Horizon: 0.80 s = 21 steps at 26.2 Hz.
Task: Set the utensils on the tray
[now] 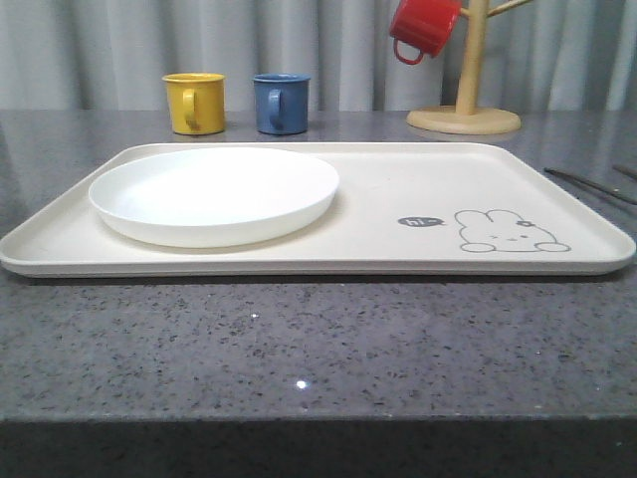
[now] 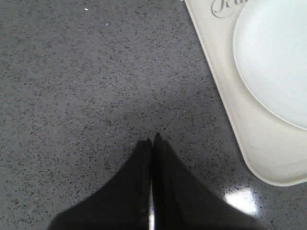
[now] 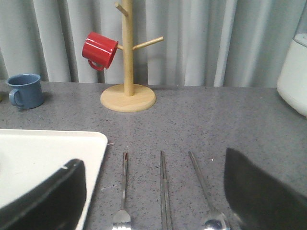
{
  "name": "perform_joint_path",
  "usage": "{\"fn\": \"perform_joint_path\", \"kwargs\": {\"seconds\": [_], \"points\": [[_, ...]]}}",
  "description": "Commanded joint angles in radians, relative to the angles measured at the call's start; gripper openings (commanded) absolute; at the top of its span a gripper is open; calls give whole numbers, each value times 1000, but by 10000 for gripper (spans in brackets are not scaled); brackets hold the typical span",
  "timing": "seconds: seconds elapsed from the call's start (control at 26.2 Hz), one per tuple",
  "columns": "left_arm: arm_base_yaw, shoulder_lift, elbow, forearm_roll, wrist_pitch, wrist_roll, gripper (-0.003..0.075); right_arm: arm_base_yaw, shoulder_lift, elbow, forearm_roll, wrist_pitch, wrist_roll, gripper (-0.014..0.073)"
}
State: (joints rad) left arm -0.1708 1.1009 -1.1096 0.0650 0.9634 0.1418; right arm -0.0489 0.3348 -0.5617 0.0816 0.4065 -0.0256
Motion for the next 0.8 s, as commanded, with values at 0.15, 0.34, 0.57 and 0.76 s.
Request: {"fn": "perform_joint_path", "kwargs": {"seconds": [0.15,0.34,0.57,0.76], "points": [[29,-370,318,-26,-396,-12,-18,-4,15,-35,-1,-79,-10,610],[29,-679,551,-28,-554,-12,-18,-4,15,-35,-1,-79,-10,610],[29,-967,698,-33,-605,-14,-18,-4,15,-35,-1,-79,-10,610],[29,-1048,718,-48,-606,-14,-18,-4,15,-35,-1,-79,-10,610]]}}
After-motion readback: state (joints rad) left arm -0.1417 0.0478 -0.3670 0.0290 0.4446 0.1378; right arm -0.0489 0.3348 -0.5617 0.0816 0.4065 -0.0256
